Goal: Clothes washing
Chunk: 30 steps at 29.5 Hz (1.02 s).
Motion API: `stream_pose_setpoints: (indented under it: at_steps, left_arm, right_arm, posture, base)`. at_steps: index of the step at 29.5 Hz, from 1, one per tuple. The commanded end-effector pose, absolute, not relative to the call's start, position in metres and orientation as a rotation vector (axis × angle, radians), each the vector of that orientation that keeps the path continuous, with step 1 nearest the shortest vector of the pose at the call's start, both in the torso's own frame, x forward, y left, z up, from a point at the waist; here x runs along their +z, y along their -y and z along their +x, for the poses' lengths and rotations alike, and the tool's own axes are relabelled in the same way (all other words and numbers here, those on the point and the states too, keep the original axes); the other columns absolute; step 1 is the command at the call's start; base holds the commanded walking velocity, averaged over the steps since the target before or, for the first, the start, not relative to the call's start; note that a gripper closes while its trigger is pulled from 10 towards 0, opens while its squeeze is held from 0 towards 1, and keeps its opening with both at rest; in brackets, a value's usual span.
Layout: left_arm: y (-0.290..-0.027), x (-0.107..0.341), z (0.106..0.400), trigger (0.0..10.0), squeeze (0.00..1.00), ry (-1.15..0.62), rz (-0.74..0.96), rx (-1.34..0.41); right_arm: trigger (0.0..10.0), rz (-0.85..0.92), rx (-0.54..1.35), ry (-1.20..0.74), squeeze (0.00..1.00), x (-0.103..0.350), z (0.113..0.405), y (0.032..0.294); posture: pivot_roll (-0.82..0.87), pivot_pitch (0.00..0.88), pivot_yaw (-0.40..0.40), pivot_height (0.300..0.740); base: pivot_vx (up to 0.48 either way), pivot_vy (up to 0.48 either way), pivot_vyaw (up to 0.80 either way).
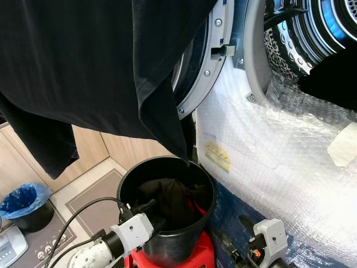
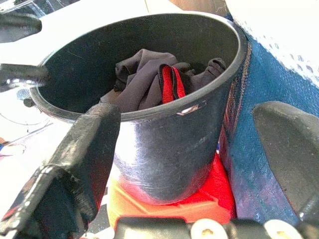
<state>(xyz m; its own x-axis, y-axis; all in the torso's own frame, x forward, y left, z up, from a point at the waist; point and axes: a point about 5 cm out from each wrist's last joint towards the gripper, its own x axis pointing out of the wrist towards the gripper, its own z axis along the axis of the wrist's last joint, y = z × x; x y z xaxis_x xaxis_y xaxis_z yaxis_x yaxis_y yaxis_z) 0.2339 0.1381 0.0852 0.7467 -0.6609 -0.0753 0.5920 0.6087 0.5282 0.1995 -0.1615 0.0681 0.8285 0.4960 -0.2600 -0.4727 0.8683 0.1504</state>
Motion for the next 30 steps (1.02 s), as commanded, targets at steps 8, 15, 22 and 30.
stream_pose_setpoints:
  at_steps: [8,15,22,30]
  left_arm:
    - [-0.145,0.100,0.254,10.0,0.00,0.098,0.396,-0.592]
    - [-0.164,0.115,0.294,10.0,0.00,0.072,0.195,-0.373]
    - [-0.174,0.109,0.319,10.0,0.00,-0.037,0.014,-0.304]
    - [-0.159,0.094,0.337,10.0,1.00,-0.219,-0.118,-0.364]
  right_arm:
    - [10.0,0.035,0.522,-0.264,0.00,0.077,0.211,0.173]
    - [10.0,0.032,0.504,-0.239,0.00,0.089,0.217,0.180]
    - [10.0,0.035,0.485,-0.248,0.00,0.095,0.216,0.184]
    - [10.0,0.016,0.494,-0.251,0.00,0.106,0.195,0.188]
  posture:
    - [-0.15,0.005,0.055,0.740]
    - [-0.15,0.000,0.047,0.740]
    - [-0.16,0.023,0.032,0.740]
    - [-0.21,0.076,0.033,0.740]
  base:
    - [0.000,0.000,0.00]
    - [0.000,0.000,0.00]
    - [0.000,0.000,0.00]
    - [0.000,0.000,0.00]
